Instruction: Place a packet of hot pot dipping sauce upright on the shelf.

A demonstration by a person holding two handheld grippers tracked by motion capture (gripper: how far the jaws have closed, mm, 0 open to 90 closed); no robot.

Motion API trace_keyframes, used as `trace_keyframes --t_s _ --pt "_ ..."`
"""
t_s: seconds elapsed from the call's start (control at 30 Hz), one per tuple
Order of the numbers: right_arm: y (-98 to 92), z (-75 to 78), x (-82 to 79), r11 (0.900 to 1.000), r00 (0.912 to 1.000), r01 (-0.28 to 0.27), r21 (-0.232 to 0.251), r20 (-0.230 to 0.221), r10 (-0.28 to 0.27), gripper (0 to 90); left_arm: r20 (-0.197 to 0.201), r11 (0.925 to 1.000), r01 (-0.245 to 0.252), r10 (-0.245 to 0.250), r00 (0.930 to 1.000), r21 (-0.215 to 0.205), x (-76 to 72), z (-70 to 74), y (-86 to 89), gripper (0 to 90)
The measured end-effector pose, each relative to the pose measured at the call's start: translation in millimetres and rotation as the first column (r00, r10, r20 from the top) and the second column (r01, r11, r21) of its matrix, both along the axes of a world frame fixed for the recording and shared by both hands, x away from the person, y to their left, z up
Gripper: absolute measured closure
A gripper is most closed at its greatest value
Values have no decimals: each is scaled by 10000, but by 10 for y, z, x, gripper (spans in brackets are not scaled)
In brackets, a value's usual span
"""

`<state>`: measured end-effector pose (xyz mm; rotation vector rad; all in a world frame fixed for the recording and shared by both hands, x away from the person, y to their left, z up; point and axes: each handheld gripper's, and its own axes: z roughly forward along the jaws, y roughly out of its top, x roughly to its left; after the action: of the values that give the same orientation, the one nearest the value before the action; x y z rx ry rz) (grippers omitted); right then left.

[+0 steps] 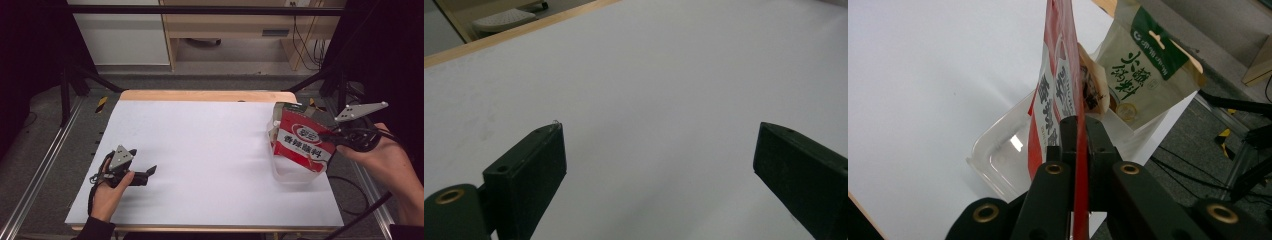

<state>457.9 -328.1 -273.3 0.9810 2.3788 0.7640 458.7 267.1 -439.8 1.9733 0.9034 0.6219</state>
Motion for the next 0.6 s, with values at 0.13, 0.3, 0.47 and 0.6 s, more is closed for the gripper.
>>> trace_keyframes --t_s 0.13,0.3,0.47,0.6 --pt "18 -62 28 10000 9999 -9 -52 -149 8 898 -5 10000 22 -22 10000 6 -1 -1 -3 67" --pt "38 -108 68 9998 9994 -80 -194 -331 74 897 -11 10000 67 -67 10000 0 -2 -1 -9 67" --pt "66 -124 109 9994 9982 -130 -322 -590 111 896 -18 9999 103 -103 9999 24 -3 -1 -14 67" --pt "87 -142 135 9990 9974 -157 -410 -706 127 896 -3 9999 124 -124 9999 25 -5 1 -18 67"
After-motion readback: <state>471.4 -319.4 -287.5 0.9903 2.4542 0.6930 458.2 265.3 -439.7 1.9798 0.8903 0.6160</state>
